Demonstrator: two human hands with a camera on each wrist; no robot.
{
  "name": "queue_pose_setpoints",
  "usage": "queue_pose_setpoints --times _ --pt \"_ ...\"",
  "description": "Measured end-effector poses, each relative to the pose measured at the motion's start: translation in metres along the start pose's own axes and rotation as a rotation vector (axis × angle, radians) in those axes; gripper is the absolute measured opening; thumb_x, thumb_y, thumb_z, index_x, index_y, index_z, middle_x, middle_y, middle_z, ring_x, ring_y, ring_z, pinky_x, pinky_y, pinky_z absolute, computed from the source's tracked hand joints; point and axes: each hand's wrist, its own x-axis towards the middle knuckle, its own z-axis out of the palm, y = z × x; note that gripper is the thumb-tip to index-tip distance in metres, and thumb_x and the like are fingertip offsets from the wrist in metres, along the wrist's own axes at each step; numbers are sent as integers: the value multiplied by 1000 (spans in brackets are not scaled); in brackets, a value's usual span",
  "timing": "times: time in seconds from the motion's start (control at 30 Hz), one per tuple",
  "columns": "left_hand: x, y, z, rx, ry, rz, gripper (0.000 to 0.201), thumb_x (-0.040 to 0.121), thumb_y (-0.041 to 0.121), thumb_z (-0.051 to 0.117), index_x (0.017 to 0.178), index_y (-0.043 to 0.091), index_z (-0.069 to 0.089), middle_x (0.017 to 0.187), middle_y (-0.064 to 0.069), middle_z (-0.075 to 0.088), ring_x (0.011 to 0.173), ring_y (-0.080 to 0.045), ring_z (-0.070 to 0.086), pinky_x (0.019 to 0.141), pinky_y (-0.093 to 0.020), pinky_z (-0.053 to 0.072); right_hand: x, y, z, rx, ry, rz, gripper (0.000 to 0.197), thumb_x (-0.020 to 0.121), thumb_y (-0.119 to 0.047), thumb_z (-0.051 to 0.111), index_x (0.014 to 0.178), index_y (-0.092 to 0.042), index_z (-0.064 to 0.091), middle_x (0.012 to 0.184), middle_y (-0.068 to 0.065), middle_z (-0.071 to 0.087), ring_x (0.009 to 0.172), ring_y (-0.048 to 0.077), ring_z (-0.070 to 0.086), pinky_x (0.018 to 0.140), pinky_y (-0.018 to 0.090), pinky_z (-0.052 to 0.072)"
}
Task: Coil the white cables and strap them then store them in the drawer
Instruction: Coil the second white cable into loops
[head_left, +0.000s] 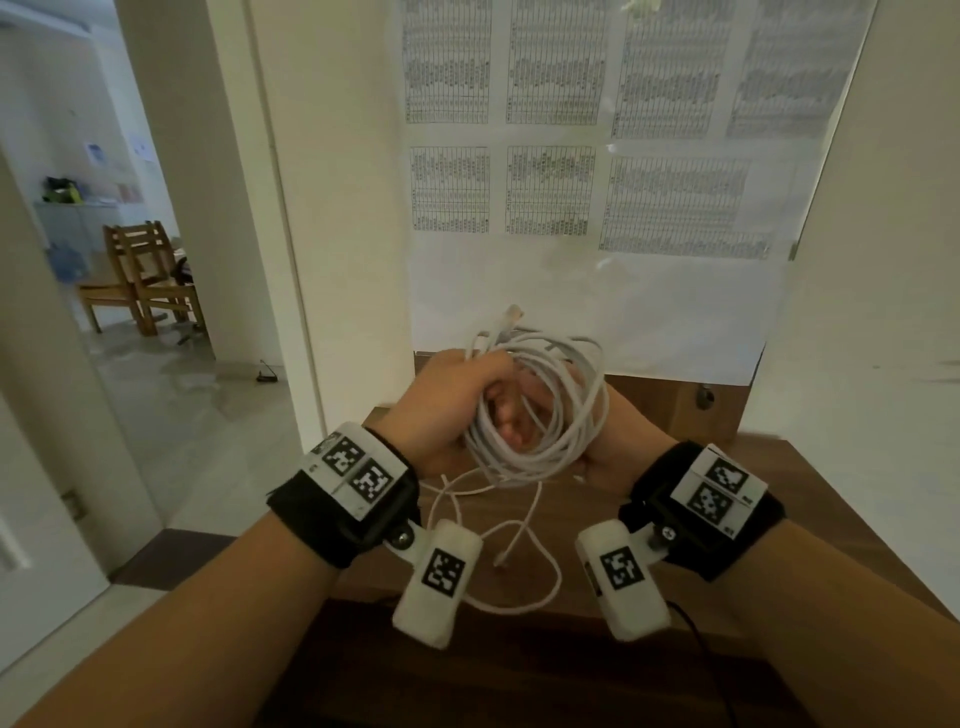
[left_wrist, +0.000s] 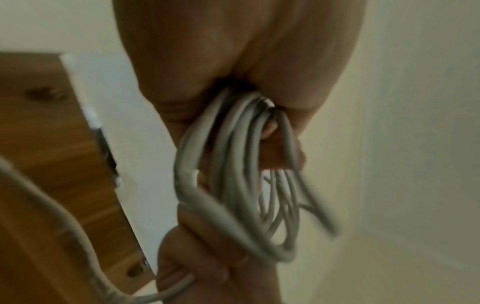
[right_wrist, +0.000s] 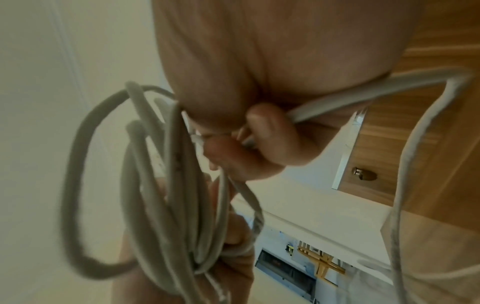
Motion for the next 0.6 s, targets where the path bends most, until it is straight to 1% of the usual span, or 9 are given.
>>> queue_pose_setpoints --times 0.07,0.17,0.23,0.33,0.4,0.43,0.5,0.57,0.6 --pt "0 0 3 173 112 89 37 89 12 58 54 4 63 47 -12 55 42 -24 55 54 -32 47 -1 -1 0 4 9 -12 29 74 -45 67 89 -26 82 86 0 78 79 16 72 71 28 60" --pt "0 0 6 397 214 213 37 81 33 60 74 -1 71 65 -22 65 59 -31 62 64 -43 50 0 -1 -3 51 37 54 32 82 -30 66 109 -15 75 114 16 73 102 29 69 87 38 60" --pt "1 0 9 444 216 240 44 78 39 59 84 -4 68 76 -26 65 66 -35 62 67 -45 50 0 0 -8 114 36 106 40 78 -27 71 114 -10 74 119 20 71 105 33 68 90 43 59" --pt "4 1 9 333 195 187 29 91 23 60 81 0 75 77 -18 72 74 -33 68 74 -41 54 -2 -2 -6 98 -6 182 28 83 -31 73 103 -12 77 87 14 71 70 24 66 61 27 56" --pt "4 -1 10 263 230 174 29 91 17 59 75 -2 74 77 -18 74 77 -34 71 78 -45 57 -4 -1 -6 124 30 210 25 98 -25 56 98 -7 73 66 5 64 48 11 55 41 17 43" --pt "3 -1 11 228 266 181 31 91 14 58 68 -4 69 70 -15 72 69 -29 70 72 -42 56 -4 -1 -5 138 53 215 31 101 -25 50 99 -6 74 65 4 63 47 10 53 39 18 40" --pt "5 0 8 182 352 197 35 92 12 55 58 4 57 58 -9 65 56 -20 62 60 -33 49 0 -2 -6 186 79 207 49 104 -39 41 120 -3 69 84 10 66 64 20 59 50 25 45" --pt "9 0 0 214 409 213 34 89 20 57 58 7 56 59 -13 60 54 -22 56 57 -31 44 3 -5 -8 199 90 158 71 100 -63 30 134 -9 61 112 15 69 94 35 65 78 39 51" --pt "11 -1 -4 263 412 220 31 87 24 57 61 6 56 61 -17 55 56 -22 52 57 -33 41 5 -7 -6 159 93 122 77 95 -70 28 134 -13 61 119 14 70 105 34 66 87 41 52"
